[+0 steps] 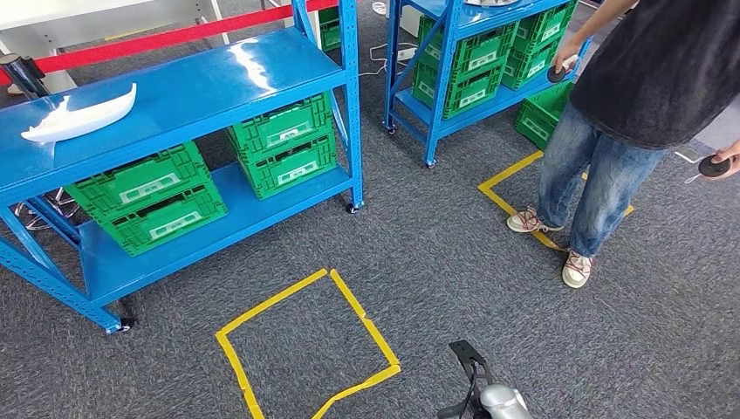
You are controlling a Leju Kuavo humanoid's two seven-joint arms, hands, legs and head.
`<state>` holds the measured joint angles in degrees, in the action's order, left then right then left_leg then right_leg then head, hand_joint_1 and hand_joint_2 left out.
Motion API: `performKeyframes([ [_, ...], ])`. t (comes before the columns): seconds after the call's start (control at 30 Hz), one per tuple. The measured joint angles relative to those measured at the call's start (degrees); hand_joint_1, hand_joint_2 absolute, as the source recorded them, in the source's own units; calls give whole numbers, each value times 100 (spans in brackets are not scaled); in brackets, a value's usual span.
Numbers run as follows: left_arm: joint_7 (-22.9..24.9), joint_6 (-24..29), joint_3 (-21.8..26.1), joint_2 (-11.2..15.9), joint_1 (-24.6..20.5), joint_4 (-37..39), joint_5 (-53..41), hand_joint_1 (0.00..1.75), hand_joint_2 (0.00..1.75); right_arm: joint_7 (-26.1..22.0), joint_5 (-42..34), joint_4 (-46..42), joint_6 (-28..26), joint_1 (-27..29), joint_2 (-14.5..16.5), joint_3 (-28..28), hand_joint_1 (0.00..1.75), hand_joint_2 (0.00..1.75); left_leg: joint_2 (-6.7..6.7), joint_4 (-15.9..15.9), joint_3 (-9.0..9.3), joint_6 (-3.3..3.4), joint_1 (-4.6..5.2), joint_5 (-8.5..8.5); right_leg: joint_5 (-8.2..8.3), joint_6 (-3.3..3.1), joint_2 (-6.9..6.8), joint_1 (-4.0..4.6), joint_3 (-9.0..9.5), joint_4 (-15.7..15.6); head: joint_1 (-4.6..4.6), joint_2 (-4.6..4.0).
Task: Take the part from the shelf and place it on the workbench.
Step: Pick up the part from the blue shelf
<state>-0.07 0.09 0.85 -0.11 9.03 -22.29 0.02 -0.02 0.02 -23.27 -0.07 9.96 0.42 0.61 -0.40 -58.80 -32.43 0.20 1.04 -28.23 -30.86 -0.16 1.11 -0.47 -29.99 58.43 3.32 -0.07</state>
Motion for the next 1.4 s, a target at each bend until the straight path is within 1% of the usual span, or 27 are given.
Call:
performKeyframes([
  [0.4,-5,1,31,-1,-16,2,-15,0,175,-5,11,13,0,-43,0,-3,0,175,0,1,-4,0,1,0,0,1,1,1,2,0,0,0],
  [0.53,-100,46,258,-7,-119,18,-320,0,175,-33,200,36,-1,-169,3,-160,0,175,-4,0,2,4,1,2,0,2,-4,-1,4,0,1,0],
  [0.77,-363,215,901,-46,-341,115,-1266,0,175,-121,762,158,-10,-290,27,-740,0,175,-5,0,1,6,1,4,0,2,-9,0,5,0,0,0],
  [0.8,-399,240,995,-55,-373,132,-1397,0,131,-133,841,181,-10,-310,36,-825,0,175,-5,0,1,5,1,4,0,1,-9,0,4,0,0,0],
  [0.87,-474,286,1178,-76,-433,165,-1652,0,44,-157,992,225,-14,-346,54,-991,0,87,-6,0,1,5,1,4,0,1,-9,0,4,0,0,0],
  [0.9,-512,311,1272,-87,-464,183,-1779,0,0,-172,1069,249,-19,-365,65,-1076,0,87,-6,0,1,5,1,4,0,1,-9,0,4,0,0,0],
  [0.93,-555,338,1374,-99,-495,203,-1915,0,0,-194,1151,273,-24,-384,75,-1168,0,87,-5,0,1,5,1,4,0,1,-9,0,4,0,0,0],
  [1.0,-644,395,1582,-121,-561,246,-2189,0,0,-239,1321,322,-42,-422,99,-1351,0,175,-5,0,1,6,1,4,0,1,-9,0,4,0,0,0],
  [1.13,-827,503,1976,-165,-684,331,-2717,0,0,-360,1656,420,-122,-499,148,-1677,0,175,-5,0,1,6,1,4,0,2,-9,0,4,0,0,0],
  [1.27,-1038,613,2367,-212,-817,416,-3248,0,0,-534,2019,531,-242,-579,203,-1988,0,0,-5,0,2,5,1,4,0,2,-9,0,4,0,0,0],
  [1.4,-1314,723,2746,-261,-992,499,-3811,0,0,-731,2434,652,-352,-662,262,-2313,0,0,-5,0,2,5,1,4,0,2,-9,0,4,0,0,0],
])
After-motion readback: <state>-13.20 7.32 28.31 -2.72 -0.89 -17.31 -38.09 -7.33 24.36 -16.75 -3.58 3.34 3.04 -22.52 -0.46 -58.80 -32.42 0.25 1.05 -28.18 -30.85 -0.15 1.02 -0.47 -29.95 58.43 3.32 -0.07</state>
